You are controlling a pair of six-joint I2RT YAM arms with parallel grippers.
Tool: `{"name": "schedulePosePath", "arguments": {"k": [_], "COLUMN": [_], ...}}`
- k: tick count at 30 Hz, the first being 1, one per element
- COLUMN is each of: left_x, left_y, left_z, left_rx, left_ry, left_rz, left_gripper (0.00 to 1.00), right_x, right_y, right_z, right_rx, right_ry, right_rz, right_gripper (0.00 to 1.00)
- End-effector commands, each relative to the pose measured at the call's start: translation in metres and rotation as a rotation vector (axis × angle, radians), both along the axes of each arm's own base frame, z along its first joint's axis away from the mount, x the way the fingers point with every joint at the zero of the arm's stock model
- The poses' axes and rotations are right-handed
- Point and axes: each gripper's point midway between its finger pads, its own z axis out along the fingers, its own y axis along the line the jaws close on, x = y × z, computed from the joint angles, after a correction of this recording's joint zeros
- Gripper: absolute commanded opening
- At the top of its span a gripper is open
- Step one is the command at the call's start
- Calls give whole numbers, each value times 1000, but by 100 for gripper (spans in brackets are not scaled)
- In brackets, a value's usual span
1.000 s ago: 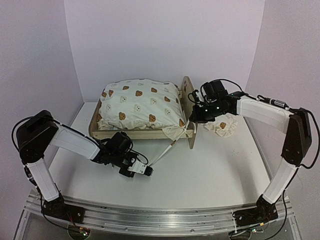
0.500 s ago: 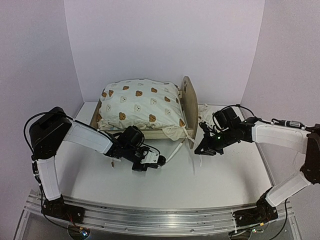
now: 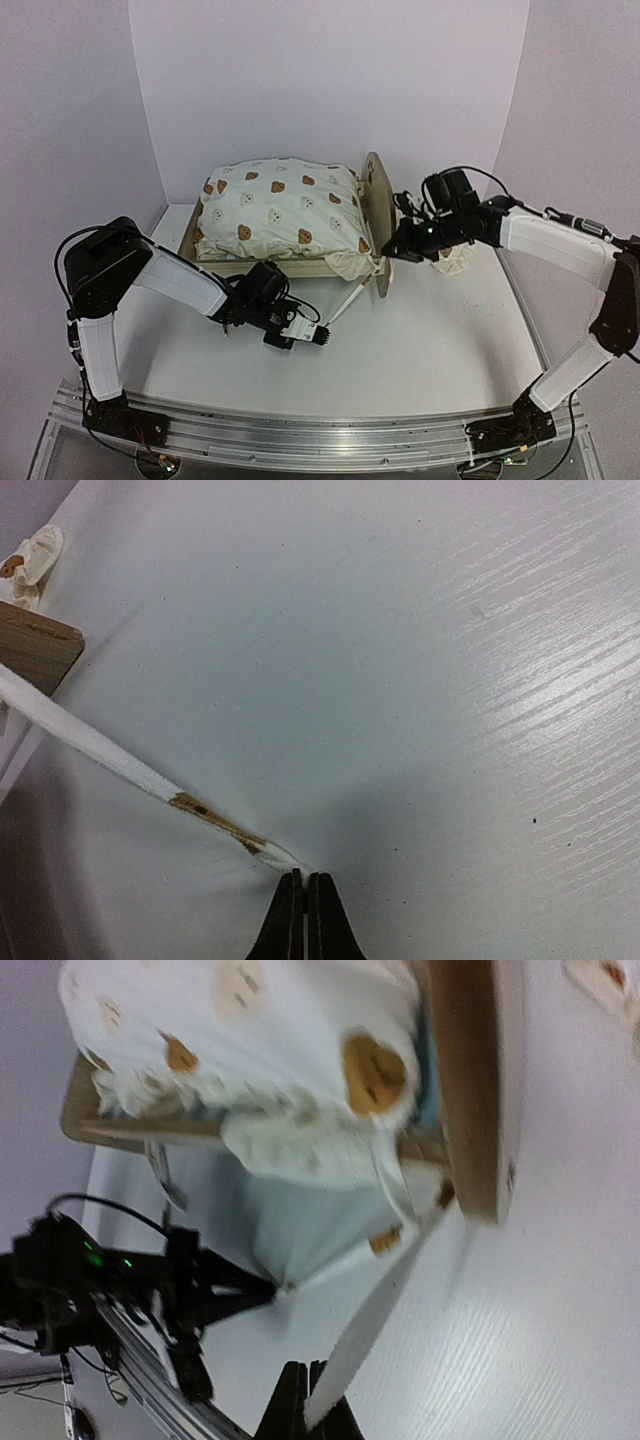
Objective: Set up the pet bed
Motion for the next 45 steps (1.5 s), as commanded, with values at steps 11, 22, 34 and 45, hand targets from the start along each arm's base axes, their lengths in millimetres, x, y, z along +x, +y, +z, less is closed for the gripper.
{"name": "schedulePosePath", "arguments": {"k": [11,22,34,45], "left_x": [-28,-27,0,143], "left_y": [24,8,60,168], "left_z": [-34,24,173,152], "left_rx": [118,56,-127,67], "left_ry": [-6,85,279,118], "left_rz": [-63,-29,166,829], "left_gripper": [0,45,77,74], "right_x": [76,-52,-81,5], "right_y": [27,26,-56,53], "right_z": [58,-25,-75,12], "right_rx": [12,76,-217,-229], "right_ry": [-228,83,69,-240], "right_rz": [-15,223,-71,-118], "right_gripper": [0,5,59,57]}}
